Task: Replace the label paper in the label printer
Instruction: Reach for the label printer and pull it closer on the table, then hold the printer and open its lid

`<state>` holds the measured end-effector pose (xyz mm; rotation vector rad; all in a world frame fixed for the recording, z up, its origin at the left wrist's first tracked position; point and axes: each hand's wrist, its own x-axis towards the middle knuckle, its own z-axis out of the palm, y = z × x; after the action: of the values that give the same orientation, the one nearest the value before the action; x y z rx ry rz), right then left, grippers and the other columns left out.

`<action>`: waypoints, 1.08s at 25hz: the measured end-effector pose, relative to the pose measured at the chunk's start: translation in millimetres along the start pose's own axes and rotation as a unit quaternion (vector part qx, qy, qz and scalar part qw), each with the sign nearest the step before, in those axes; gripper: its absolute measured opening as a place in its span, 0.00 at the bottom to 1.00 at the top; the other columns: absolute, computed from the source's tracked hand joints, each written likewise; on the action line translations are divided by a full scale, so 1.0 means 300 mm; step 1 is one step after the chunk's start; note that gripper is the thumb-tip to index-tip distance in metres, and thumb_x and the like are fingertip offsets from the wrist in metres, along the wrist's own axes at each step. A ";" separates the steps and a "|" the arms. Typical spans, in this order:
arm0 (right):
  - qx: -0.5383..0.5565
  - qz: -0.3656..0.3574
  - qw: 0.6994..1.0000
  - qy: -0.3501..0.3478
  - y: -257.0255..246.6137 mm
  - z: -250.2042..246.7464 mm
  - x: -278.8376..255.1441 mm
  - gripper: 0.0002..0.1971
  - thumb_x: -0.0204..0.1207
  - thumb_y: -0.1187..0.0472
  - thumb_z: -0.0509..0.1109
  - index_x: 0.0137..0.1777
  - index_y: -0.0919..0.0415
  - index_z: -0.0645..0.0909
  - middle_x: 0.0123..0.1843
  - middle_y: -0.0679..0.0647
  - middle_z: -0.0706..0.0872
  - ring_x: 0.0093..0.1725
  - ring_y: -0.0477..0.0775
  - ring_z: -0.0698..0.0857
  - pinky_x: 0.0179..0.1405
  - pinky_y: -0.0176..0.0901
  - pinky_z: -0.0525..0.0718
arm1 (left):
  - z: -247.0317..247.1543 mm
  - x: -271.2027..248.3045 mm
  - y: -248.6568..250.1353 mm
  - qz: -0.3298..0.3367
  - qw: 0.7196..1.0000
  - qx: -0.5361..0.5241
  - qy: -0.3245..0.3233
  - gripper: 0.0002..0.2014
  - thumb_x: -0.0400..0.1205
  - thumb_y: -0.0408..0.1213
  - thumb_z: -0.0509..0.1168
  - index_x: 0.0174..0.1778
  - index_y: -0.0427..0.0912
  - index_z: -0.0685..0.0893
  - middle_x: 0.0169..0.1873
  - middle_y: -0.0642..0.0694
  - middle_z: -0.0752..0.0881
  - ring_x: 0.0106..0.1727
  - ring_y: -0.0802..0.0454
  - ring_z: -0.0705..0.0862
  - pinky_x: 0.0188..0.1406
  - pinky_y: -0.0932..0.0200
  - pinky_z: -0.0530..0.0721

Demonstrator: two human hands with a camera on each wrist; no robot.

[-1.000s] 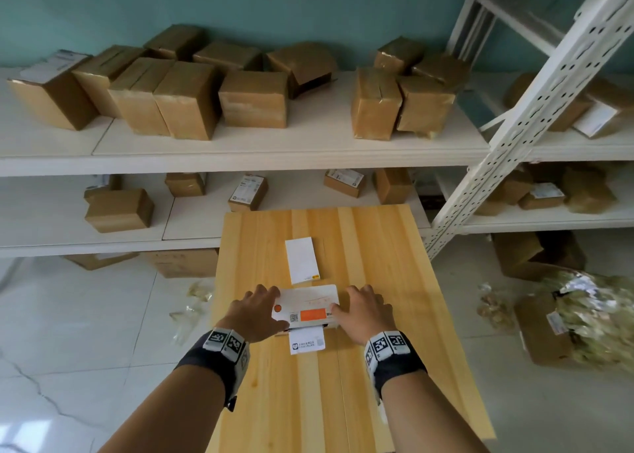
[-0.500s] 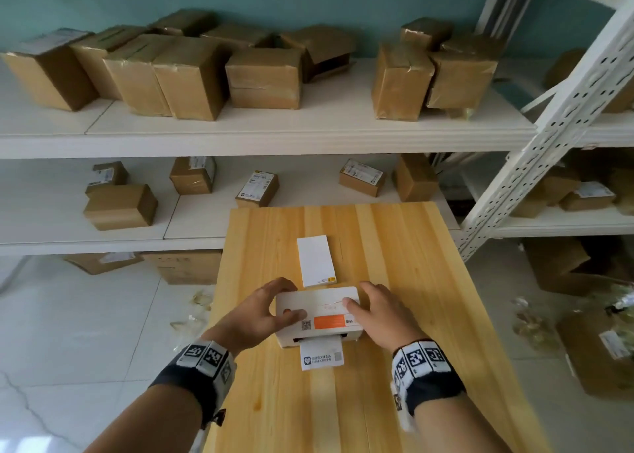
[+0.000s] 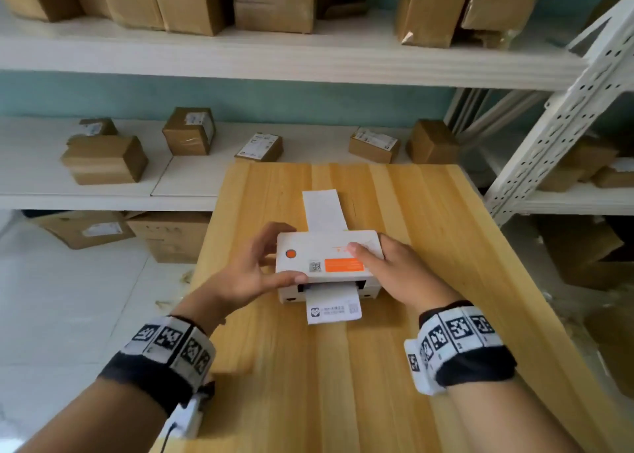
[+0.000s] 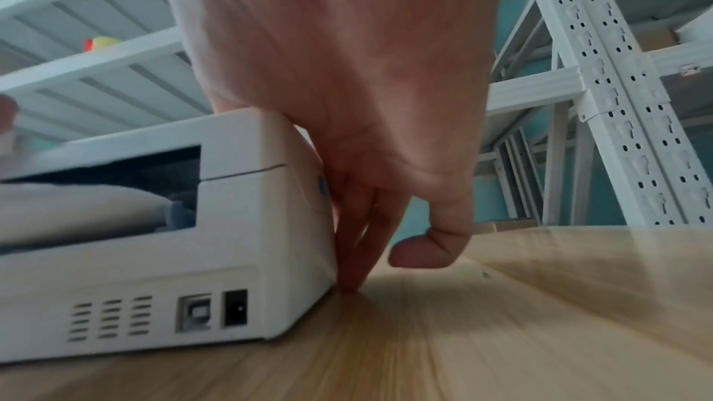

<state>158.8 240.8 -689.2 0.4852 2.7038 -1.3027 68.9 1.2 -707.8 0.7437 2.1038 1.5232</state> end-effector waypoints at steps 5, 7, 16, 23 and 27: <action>0.008 0.012 1.000 0.010 0.028 0.032 -0.002 0.39 0.67 0.23 0.57 0.69 0.47 0.82 0.61 0.42 0.89 0.59 0.48 0.87 0.66 0.52 0.82 | -0.007 -0.030 0.001 -0.013 0.997 0.078 -0.025 0.41 0.68 0.37 0.84 0.75 0.55 0.70 0.68 0.56 0.77 0.70 0.58 0.75 0.52 0.69 0.86; 0.006 0.028 1.000 0.012 0.018 0.041 -0.044 0.34 0.74 0.26 0.57 0.69 0.48 0.82 0.63 0.43 0.89 0.60 0.50 0.86 0.66 0.52 0.81 | 0.022 -0.065 0.014 -0.025 0.997 0.067 -0.005 0.43 0.71 0.31 0.81 0.78 0.54 0.67 0.69 0.57 0.75 0.71 0.59 0.72 0.42 0.76 0.85; 0.025 0.051 0.994 0.089 -0.012 0.102 -0.228 0.24 0.86 0.40 0.57 0.61 0.59 0.82 0.39 0.50 0.83 0.34 0.50 0.80 0.30 0.43 0.74 | 0.133 -0.200 0.053 -0.071 0.990 0.104 0.062 0.46 0.82 0.30 0.70 0.87 0.42 0.45 0.71 0.49 0.78 0.71 0.48 0.79 0.56 0.60 0.80; 0.059 0.048 0.993 0.089 0.017 0.113 -0.258 0.21 0.83 0.40 0.63 0.52 0.59 0.83 0.49 0.57 0.90 0.49 0.58 0.88 0.56 0.60 0.89 | 0.153 -0.236 0.055 -0.091 0.981 0.125 0.114 0.26 0.81 0.32 0.72 0.75 0.41 0.75 0.54 0.43 0.90 0.32 0.62 0.83 0.18 0.74 0.77; 0.034 0.035 0.995 0.082 0.004 0.117 -0.292 0.22 0.86 0.42 0.59 0.60 0.60 0.81 0.44 0.49 0.85 0.39 0.50 0.82 0.35 0.44 0.79 | 0.159 -0.251 0.082 -0.097 0.975 0.168 0.103 0.40 0.79 0.33 0.74 0.85 0.45 0.60 0.70 0.43 0.82 0.62 0.46 0.86 0.45 0.63 0.83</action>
<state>240.2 193.4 -692.4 0.7178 2.7507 -1.3969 160.2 -7.3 -696.0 0.4840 2.5458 1.1988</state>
